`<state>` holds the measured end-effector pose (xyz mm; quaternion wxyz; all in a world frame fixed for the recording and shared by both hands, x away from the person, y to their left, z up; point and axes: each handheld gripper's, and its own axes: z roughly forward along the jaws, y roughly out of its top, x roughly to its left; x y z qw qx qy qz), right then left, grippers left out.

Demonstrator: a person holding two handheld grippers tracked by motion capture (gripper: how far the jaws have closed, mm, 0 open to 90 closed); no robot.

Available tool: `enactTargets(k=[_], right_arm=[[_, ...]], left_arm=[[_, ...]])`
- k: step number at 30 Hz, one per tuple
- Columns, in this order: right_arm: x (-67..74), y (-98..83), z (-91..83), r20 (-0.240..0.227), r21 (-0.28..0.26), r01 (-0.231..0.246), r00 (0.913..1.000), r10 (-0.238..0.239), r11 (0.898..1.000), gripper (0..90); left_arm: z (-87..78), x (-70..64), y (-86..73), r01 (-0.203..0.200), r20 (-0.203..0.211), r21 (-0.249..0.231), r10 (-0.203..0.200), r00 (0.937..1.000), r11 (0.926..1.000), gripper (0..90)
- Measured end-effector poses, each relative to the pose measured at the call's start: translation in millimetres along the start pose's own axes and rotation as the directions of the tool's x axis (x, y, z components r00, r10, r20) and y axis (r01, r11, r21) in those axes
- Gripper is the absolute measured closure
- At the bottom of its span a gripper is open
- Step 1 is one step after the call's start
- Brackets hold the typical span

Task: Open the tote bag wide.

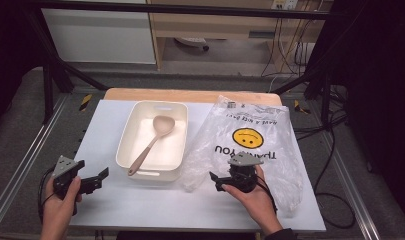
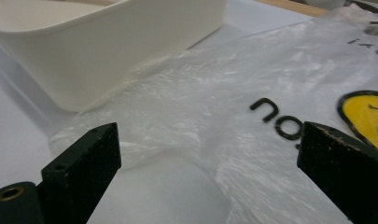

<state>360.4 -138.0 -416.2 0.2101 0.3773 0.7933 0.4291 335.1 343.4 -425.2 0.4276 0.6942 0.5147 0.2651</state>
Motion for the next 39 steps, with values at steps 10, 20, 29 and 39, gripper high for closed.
enactTargets(k=[10,20,29,39], right_arm=[[31.2,7.3,36.0,-0.119,0.045,0.087,0.9895,-0.081,0.995,7.9],[61.5,3.8,61.3,-0.202,0.111,0.159,0.9702,-0.134,0.981,6.5],[57.3,-2.3,72.0,-0.187,0.162,0.155,0.9746,-0.123,0.975,34.9],[29.2,2.1,72.7,-0.144,0.156,0.018,0.9895,0.005,0.988,87.4]], left_arm=[[0.0,1.4,-0.3,0.001,0.001,0.004,-0.001,1.0000,1.0000,5.7],[0.3,1.1,-0.9,-0.001,0.006,0.008,0.001,1.0000,1.0000,5.8],[0.7,-0.1,-1.0,-0.008,0.010,0.014,0.008,0.9999,0.9999,5.7],[-0.1,0.7,-1.6,-0.007,0.003,0.016,0.007,1.0000,0.9998,5.7]])
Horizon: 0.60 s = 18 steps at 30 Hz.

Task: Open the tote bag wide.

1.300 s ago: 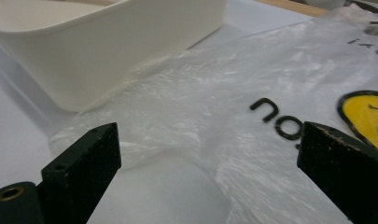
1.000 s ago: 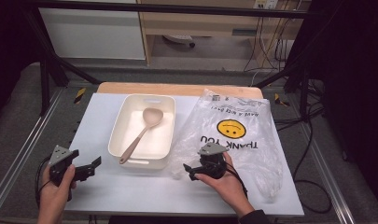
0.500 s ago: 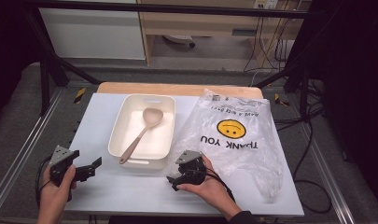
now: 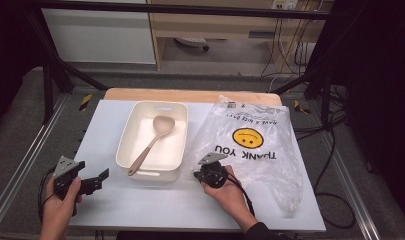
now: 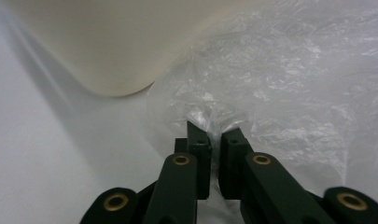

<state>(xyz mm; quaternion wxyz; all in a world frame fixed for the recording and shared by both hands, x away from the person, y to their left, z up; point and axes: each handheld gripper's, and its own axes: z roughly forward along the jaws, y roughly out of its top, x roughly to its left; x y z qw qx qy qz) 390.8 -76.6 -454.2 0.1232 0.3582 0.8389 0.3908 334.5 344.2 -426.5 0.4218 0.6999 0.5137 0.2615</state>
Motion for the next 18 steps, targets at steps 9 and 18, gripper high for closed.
enactTargets(k=[9,18], right_arm=[[-19.0,23.2,-22.9,0.013,-0.114,-0.060,0.9980,0.062,0.992,88.2],[-34.5,61.4,-46.9,0.050,-0.211,-0.065,0.9957,0.077,0.975,88.4]], left_arm=[[-0.5,0.5,-0.4,0.005,-0.005,-0.002,-0.005,1.0000,1.0000,5.7],[-0.1,0.5,-0.9,0.003,-0.005,0.003,-0.003,1.0000,1.0000,5.7]])
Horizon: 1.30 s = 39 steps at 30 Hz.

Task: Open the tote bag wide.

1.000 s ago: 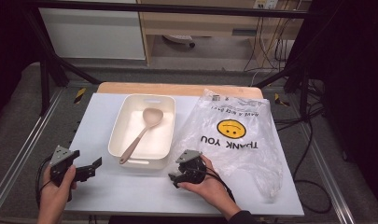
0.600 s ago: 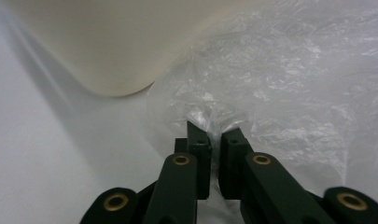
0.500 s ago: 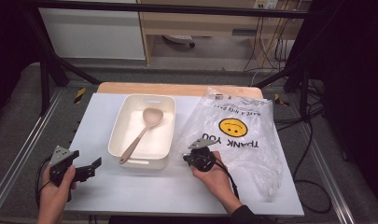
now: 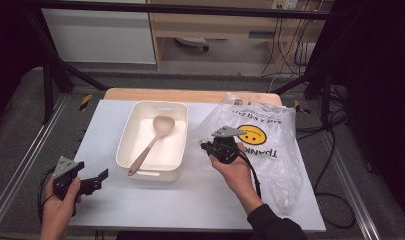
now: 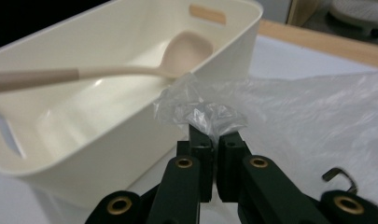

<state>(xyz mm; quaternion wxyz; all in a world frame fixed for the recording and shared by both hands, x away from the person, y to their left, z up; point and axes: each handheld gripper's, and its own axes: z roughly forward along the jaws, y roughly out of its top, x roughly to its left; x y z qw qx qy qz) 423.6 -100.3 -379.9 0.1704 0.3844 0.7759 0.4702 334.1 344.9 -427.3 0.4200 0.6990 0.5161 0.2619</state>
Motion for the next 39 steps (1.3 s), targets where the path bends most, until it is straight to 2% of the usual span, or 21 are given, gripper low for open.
enactTargets(k=[2,5,11,16,19,26,27,28,29,30,32,36,37,39], right_arm=[[-3.4,13.9,-4.2,0.006,-0.024,-0.005,1.0000,0.005,1.000,88.4],[-3.8,21.9,-5.4,0.012,-0.035,-0.003,0.9999,0.003,0.999,88.4],[-2.7,40.3,3.7,0.000,-0.044,-0.014,0.9999,0.014,0.999,88.4],[6.5,57.4,20.0,-0.009,-0.054,-0.015,0.9999,0.014,0.998,88.4],[16.0,68.2,38.6,-0.017,-0.040,-0.018,0.9997,0.017,0.999,88.3],[27.2,73.9,62.2,-0.022,-0.012,-0.032,0.9993,0.032,0.999,86.1],[28.9,73.2,64.3,-0.020,-0.006,-0.027,0.9994,0.027,1.000,82.6],[31.5,71.5,65.2,-0.032,0.006,-0.016,0.9994,0.016,1.000,72.7],[31.5,71.5,65.2,-0.032,0.006,-0.016,0.9994,0.016,1.000,72.7],[32.2,71.1,63.6,-0.032,0.005,-0.014,0.9994,0.014,1.000,65.9],[32.6,71.4,57.7,-0.049,-0.004,-0.009,0.9988,0.009,1.000,55.4],[31.5,72.4,40.2,-0.038,0.005,0.011,0.9992,-0.011,1.000,28.8],[31.5,72.4,40.2,-0.038,0.005,0.011,0.9992,-0.011,1.000,28.8],[28.5,71.0,33.9,-0.033,0.005,0.014,0.9994,-0.013,1.000,22.0]], left_arm=[[0.1,-0.1,0.0,0.001,0.000,-0.001,-0.001,1.0000,1.0000,5.7],[0.2,-0.2,0.0,0.001,-0.001,-0.001,-0.001,1.0000,1.0000,5.7],[0.5,-0.5,0.0,-0.004,-0.001,0.004,0.004,1.0000,1.0000,5.8],[0.8,-0.6,0.0,-0.004,0.000,0.005,0.004,1.0000,1.0000,5.7],[0.9,-0.7,0.4,-0.006,0.003,0.001,0.006,1.0000,1.0000,5.8],[1.3,-0.9,0.6,-0.007,0.010,0.001,0.007,0.9999,1.0000,5.7],[0.9,-0.9,0.6,-0.009,0.012,0.001,0.009,0.9999,1.0000,5.7],[0.6,-1.1,0.5,-0.008,0.013,0.000,0.008,0.9999,1.0000,5.7],[0.4,-1.0,0.5,-0.009,0.013,-0.002,0.009,0.9999,1.0000,5.7],[0.3,-0.9,0.5,-0.007,0.012,-0.003,0.007,0.9999,1.0000,5.8],[0.7,-0.1,0.5,-0.007,0.008,-0.001,0.007,0.9999,1.0000,5.8],[-0.1,0.1,0.6,-0.004,0.005,-0.003,0.004,1.0000,1.0000,5.8],[-0.3,0.1,0.5,-0.003,0.002,-0.003,0.003,1.0000,1.0000,5.8],[-0.2,0.3,0.3,-0.002,0.000,-0.003,0.002,1.0000,1.0000,5.8]])
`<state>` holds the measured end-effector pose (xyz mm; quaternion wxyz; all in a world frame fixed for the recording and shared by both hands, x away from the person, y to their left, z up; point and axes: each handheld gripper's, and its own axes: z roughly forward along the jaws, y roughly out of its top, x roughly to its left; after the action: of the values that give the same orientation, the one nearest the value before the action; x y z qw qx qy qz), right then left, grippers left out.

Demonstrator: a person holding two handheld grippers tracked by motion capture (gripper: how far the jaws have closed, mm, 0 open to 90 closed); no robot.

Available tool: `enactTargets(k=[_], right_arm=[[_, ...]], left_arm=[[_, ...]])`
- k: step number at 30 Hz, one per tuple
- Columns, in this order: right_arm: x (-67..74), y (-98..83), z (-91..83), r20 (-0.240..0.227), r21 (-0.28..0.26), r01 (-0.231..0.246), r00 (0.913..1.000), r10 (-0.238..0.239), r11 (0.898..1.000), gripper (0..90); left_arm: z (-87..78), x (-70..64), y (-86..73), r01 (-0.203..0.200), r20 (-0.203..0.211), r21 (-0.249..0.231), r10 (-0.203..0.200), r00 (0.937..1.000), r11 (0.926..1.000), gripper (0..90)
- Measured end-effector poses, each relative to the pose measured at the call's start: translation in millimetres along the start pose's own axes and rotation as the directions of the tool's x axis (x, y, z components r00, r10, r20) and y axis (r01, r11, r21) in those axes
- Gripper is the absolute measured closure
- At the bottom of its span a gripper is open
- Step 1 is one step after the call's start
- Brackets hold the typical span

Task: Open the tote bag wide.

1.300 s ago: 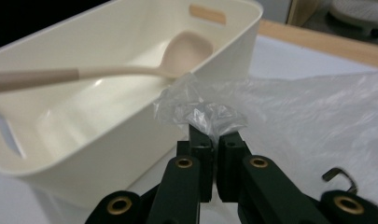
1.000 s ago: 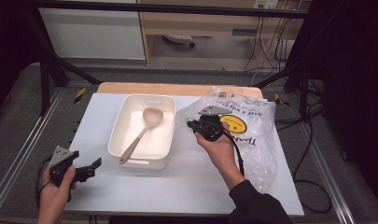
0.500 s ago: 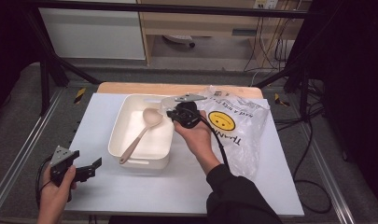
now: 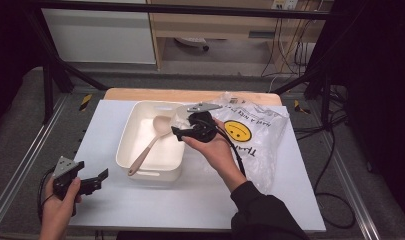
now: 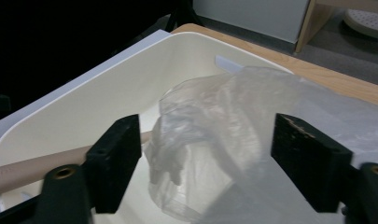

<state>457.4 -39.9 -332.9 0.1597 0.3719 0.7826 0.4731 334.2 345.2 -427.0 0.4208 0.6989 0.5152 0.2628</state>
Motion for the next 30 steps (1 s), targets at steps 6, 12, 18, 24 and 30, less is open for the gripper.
enactTargets(k=[6,12,18,24,30], right_arm=[[-7.8,-4.7,-17.2,-0.011,0.004,-0.002,0.9999,0.002,1.000,12.6],[-23.5,-19.2,-43.7,0.008,-0.010,0.011,0.9999,-0.011,1.000,9.8],[-41.3,-36.3,-57.8,0.027,-0.007,0.021,0.9994,-0.021,1.000,8.5],[-64.5,-60.5,-59.3,0.049,0.017,0.008,0.9988,-0.009,1.000,7.6],[-82.2,-81.0,-43.0,0.049,0.047,-0.009,0.9988,0.006,0.999,7.9]], left_arm=[[-0.1,0.0,-0.3,0.001,-0.003,0.001,-0.001,1.0000,1.0000,5.8],[0.1,0.9,-0.5,0.005,-0.006,-0.002,-0.005,1.0000,1.0000,5.8],[-0.3,2.0,-0.8,0.011,-0.014,-0.006,-0.011,0.9998,0.9999,5.8],[0.7,2.9,-1.7,0.016,-0.018,-0.002,-0.016,0.9997,0.9999,5.8],[0.8,3.8,-2.6,0.023,-0.023,0.002,-0.023,0.9995,0.9997,5.7]])
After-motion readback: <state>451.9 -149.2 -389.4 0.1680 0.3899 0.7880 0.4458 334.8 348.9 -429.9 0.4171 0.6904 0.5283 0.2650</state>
